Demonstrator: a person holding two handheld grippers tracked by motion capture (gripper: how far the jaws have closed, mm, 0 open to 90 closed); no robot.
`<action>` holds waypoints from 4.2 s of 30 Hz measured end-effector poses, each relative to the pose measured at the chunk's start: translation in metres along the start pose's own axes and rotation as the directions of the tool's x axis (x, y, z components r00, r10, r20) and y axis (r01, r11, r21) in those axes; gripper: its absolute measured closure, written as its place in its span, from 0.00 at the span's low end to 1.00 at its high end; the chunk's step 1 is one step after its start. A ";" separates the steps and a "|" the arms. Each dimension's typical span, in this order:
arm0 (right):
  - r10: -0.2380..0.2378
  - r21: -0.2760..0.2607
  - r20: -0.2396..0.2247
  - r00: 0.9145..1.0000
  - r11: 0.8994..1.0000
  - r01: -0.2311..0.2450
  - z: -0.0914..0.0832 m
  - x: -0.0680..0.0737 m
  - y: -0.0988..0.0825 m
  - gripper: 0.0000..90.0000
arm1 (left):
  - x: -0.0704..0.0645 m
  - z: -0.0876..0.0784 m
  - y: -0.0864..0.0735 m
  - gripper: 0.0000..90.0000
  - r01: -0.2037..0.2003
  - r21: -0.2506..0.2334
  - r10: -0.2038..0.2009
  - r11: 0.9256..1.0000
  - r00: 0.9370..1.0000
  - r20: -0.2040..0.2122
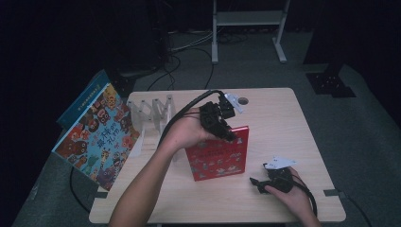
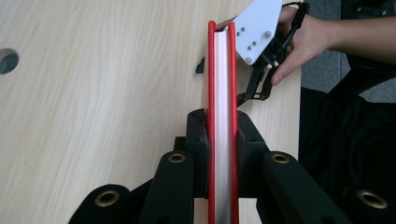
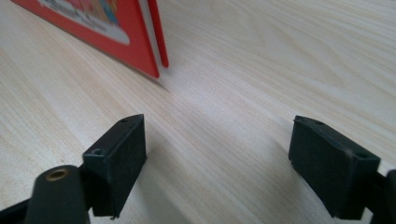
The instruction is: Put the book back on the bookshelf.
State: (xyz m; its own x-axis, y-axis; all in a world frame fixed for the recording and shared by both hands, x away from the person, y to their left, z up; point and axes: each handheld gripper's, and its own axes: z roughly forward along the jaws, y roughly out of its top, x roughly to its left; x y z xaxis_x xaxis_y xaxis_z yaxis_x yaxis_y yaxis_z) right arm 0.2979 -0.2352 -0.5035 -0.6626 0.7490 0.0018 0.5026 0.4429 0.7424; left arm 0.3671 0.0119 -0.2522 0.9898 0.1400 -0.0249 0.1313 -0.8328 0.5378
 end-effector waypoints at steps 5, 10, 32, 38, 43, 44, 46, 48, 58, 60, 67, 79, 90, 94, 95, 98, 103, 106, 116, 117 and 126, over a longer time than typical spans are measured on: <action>-0.010 0.008 -0.008 1.000 1.000 0.010 0.001 0.000 0.000 0.14 | 0.001 -0.019 -0.015 0.88 0.037 -0.033 -0.037 0.999 0.999 -0.018; -0.008 0.009 -0.008 1.000 1.000 0.009 0.001 0.000 0.000 0.14 | 0.000 -0.036 -0.030 0.88 0.063 -0.057 -0.065 0.996 0.997 -0.035; 0.004 0.013 0.000 1.000 1.000 -0.004 0.005 -0.006 0.004 0.14 | -0.011 -0.120 -0.112 0.88 0.205 -0.108 -0.219 0.973 0.965 -0.145; 0.001 0.014 0.001 1.000 1.000 -0.002 0.005 -0.007 0.004 0.14 | -0.014 -0.140 -0.133 0.88 0.231 -0.114 -0.250 0.966 0.950 -0.187; 0.005 0.013 0.001 1.000 1.000 -0.005 0.005 -0.006 0.004 0.14 | -0.015 -0.151 -0.150 0.88 0.262 -0.119 -0.281 0.958 0.939 -0.197; 0.005 0.014 0.001 1.000 1.000 -0.005 0.005 -0.006 0.004 0.14 | -0.015 -0.154 -0.154 0.88 0.272 -0.124 -0.292 0.954 0.935 -0.200; 0.004 0.013 0.001 1.000 1.000 -0.004 0.005 -0.006 0.004 0.14 | -0.015 -0.159 -0.161 0.88 0.284 -0.127 -0.305 0.951 0.929 -0.209; 0.004 0.013 0.001 1.000 1.000 -0.004 0.005 -0.006 0.004 0.14 | -0.016 -0.163 -0.167 0.88 0.297 -0.127 -0.319 0.946 0.922 -0.219; 0.005 0.014 0.002 1.000 1.000 -0.005 0.005 -0.006 0.004 0.14 | -0.005 -0.170 -0.189 0.88 0.371 -0.112 -0.388 0.922 0.886 -0.255; 0.005 0.014 0.002 1.000 1.000 -0.005 0.005 -0.006 0.004 0.14 | 0.000 -0.169 -0.195 0.88 0.398 -0.105 -0.411 0.912 0.869 -0.275; 0.005 0.014 0.003 1.000 1.000 -0.005 0.005 -0.006 0.004 0.14 | 0.019 -0.165 -0.207 0.88 0.473 -0.114 -0.483 0.874 0.819 -0.309; 0.006 0.013 0.002 1.000 1.000 -0.006 0.005 -0.006 0.004 0.14 | 0.065 -0.154 -0.217 0.88 0.590 -0.139 -0.595 0.795 0.717 -0.364; 0.001 0.012 0.002 1.000 1.000 -0.001 0.005 -0.007 0.004 0.14 | 0.112 -0.150 -0.213 0.88 0.665 -0.156 -0.665 0.731 0.642 -0.382; 0.002 0.013 0.002 1.000 1.000 -0.002 0.005 -0.006 0.004 0.14 | 0.128 -0.145 -0.211 0.88 0.680 -0.155 -0.675 0.716 0.620 -0.400; 0.002 0.013 0.002 1.000 1.000 -0.002 0.005 -0.006 0.004 0.14 | 0.128 -0.145 -0.211 0.88 0.680 -0.155 -0.675 0.716 0.620 -0.400; 0.002 0.012 0.002 1.000 1.000 -0.002 0.005 -0.006 0.004 0.14 | 0.138 -0.143 -0.207 0.88 0.686 -0.159 -0.681 0.710 0.612 -0.402; 0.001 0.013 0.002 1.000 1.000 -0.001 0.005 -0.007 0.004 0.14 | 0.146 -0.139 -0.202 0.88 0.686 -0.161 -0.681 0.710 0.609 -0.407; 0.002 0.013 0.002 1.000 1.000 -0.002 0.005 -0.006 0.004 0.14 | 0.152 -0.136 -0.201 0.88 0.691 -0.154 -0.683 0.707 0.609 -0.404; 0.001 0.014 0.002 1.000 1.000 -0.001 0.005 -0.007 0.004 0.14 | 0.163 -0.132 -0.203 0.88 0.700 -0.166 -0.698 0.695 0.601 -0.389; 0.001 0.013 0.002 1.000 1.000 -0.001 0.005 -0.007 0.004 0.14 | 0.164 -0.131 -0.203 0.88 0.701 -0.168 -0.700 0.693 0.600 -0.387; 0.001 0.014 0.002 1.000 1.000 -0.002 0.005 -0.007 0.004 0.14 | 0.164 -0.134 -0.206 0.87 0.704 -0.161 -0.701 0.692 0.603 -0.381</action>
State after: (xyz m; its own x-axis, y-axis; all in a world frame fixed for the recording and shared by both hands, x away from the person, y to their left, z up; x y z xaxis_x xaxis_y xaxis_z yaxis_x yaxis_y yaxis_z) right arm 0.3067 -0.2361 -0.5038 -0.6607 0.7507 0.0016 0.5112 0.4484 0.7332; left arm 0.4953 0.2782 -0.2537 0.4837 0.8723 -0.0715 0.7786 -0.3915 0.4905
